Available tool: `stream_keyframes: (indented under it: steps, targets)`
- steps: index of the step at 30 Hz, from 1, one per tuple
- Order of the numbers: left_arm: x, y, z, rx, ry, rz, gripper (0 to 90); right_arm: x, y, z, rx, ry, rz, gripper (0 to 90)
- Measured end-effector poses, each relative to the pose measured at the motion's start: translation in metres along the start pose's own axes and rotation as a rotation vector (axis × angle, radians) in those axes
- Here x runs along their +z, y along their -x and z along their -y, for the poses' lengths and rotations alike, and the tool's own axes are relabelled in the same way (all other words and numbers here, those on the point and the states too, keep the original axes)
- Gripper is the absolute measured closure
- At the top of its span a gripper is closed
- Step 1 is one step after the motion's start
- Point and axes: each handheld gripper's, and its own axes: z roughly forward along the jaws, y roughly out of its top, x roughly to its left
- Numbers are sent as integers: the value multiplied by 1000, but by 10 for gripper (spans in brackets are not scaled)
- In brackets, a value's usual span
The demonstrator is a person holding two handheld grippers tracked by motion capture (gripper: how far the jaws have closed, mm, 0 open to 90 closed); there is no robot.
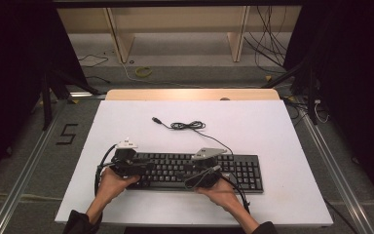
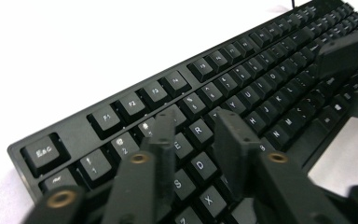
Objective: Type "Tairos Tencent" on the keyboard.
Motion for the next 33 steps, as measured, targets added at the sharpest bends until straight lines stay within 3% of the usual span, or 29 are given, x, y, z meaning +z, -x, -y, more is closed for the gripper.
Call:
stream_keyframes:
  steps: [6, 16, 33]
  targets:
    - [-9, 2, 6, 2, 20, 28, 507, 7, -4, -1, -18, -15, -7, 710]
    - [-18, 8, 13, 13, 60, 40, 390, 21, -9, -1, -39, -57, -10, 878]
    - [-26, 9, 30, -10, 79, 30, 363, 40, -12, 2, -49, -100, 19, 900]
